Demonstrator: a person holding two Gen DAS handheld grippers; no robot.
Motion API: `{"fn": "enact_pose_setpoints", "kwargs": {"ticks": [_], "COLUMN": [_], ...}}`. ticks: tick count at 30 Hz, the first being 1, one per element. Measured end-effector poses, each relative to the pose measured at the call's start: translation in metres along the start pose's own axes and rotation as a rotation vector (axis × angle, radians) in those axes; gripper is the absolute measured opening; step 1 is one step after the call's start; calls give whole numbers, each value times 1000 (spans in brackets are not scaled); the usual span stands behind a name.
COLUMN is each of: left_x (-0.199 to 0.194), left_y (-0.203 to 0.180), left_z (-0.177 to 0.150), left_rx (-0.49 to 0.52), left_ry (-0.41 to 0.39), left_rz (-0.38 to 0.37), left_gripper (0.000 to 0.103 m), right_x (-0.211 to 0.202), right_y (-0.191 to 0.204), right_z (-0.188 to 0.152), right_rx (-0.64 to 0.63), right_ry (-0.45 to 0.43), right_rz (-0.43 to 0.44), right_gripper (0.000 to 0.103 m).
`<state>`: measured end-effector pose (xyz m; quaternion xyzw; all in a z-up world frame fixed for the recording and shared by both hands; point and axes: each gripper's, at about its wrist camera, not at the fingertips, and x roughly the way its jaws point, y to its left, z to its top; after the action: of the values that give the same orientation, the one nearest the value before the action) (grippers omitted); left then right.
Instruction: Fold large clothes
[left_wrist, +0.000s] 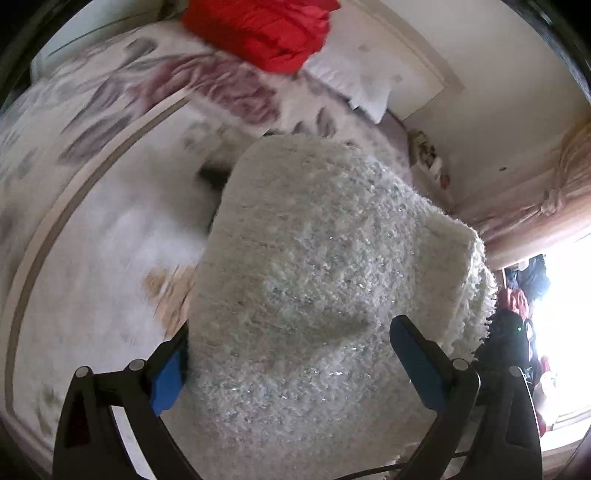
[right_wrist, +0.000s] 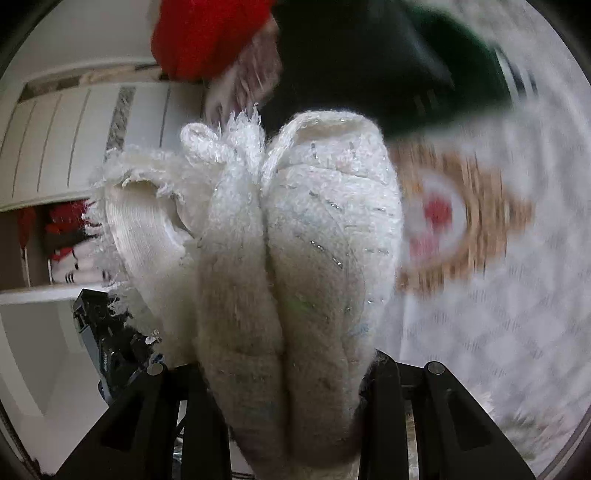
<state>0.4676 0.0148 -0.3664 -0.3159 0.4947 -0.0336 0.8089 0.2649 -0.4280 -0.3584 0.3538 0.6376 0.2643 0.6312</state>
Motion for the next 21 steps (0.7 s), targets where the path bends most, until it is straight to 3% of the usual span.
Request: {"fn": "enact_pose_setpoints", "kwargs": {"ticks": [2, 6, 8, 10, 13, 16, 19, 21], "left_x": [15, 67, 104, 144, 227, 243, 226, 207], "left_y": [-17, -36, -41, -47, -28, -24, -32, -34], "left_z": [46, 122, 149, 162, 167, 156, 149, 149], "left_rx": [36, 87, 126, 180, 234, 295, 334, 333], "left_ry": [-10, -15, 8, 43, 127, 102, 74, 38], "left_rz": [-2, -39, -72, -56, 80, 103, 116, 145], "left_gripper": [101, 101, 101, 101, 100, 100, 100, 100], "right_x": [-9, 9, 31, 55, 91, 90, 89, 80], "right_y": [11, 31, 30, 16, -23, -42, -42, -30], "right_z": [48, 169, 228, 267, 309, 330, 333, 320], "right_rx": [-11, -10, -8, -15, 26, 51, 41, -26], "right_ry": [-33, -79, -79, -50, -51, -58, -46, -85], "right_rz": [2, -4, -9, -45, -134, -116, -161, -300], "right_gripper": [33, 33, 33, 33, 33, 37, 58, 78]}}
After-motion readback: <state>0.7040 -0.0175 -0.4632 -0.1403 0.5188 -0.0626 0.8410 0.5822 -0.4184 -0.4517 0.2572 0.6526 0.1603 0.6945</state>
